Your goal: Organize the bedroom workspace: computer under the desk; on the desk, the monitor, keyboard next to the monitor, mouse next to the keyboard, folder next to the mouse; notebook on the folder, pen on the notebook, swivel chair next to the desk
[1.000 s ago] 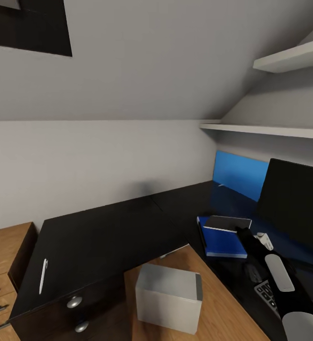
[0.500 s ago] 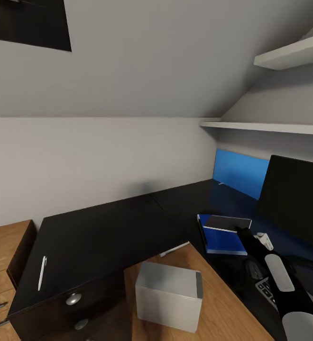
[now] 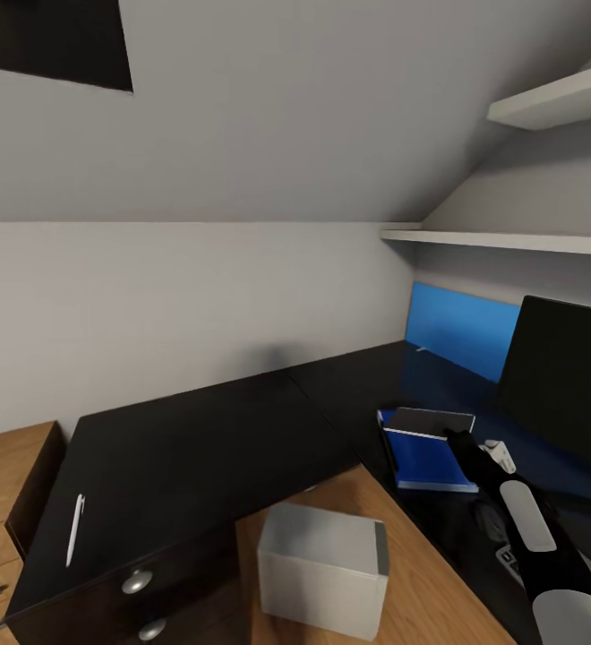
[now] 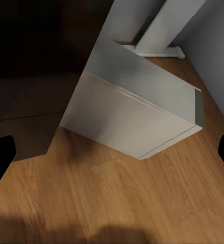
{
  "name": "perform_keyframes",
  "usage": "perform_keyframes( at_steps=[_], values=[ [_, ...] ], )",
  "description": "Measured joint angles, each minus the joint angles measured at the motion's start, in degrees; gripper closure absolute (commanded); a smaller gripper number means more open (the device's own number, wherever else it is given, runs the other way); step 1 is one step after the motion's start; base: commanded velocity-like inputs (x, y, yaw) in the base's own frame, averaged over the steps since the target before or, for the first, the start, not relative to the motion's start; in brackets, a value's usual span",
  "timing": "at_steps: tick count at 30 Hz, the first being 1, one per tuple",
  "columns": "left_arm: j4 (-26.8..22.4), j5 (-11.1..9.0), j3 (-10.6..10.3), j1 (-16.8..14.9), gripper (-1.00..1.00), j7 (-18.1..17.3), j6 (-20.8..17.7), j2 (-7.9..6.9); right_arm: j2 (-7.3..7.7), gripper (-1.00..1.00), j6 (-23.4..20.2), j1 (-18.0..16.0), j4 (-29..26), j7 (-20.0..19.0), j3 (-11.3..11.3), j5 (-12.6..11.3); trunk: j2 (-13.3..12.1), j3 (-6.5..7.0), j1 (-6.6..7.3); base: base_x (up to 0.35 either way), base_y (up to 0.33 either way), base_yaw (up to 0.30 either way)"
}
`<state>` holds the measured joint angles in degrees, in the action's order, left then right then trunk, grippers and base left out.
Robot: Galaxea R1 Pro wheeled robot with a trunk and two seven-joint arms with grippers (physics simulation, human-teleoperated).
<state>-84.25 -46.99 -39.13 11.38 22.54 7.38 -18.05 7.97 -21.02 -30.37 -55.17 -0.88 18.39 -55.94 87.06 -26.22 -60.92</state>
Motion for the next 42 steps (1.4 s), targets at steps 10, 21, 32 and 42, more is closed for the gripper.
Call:
perform_keyframes(
  at_steps=[10, 21, 32, 42],
  values=[
    [0.0, 0.1, -0.2, 0.0, -1.0, -0.1, 0.0, 0.08, 0.02, 1.0, 0.0, 0.0, 0.0, 0.0, 0.0, 0.0, 0.0, 0.0, 0.0, 0.115, 0.002, 0.0],
    [0.0, 0.1, -0.1, 0.0, -1.0, 0.0, 0.0, 0.09, 0.05, 1.0, 0.0, 0.0, 0.0, 0.0, 0.0, 0.1, 0.0, 0.0, -0.01, 0.006, 0.0, 0.0],
    [0.0, 0.0, -0.1, 0.0, -1.0, 0.0, 0.0, 0.09, 0.05, 1.0, 0.0, 0.0, 0.0, 0.0, 0.0, 0.1, 4.4, -1.97, -2.42, 0.0, 0.0, 0.0],
    [0.0, 0.0, 0.0, 0.0, -1.0, 0.0, 0.0, 0.09, 0.05, 1.0, 0.0, 0.0, 0.0, 0.0, 0.1, 0.1, 6.8, -3.05, -3.74, 0.0, 0.0, 0.0]
  ],
)
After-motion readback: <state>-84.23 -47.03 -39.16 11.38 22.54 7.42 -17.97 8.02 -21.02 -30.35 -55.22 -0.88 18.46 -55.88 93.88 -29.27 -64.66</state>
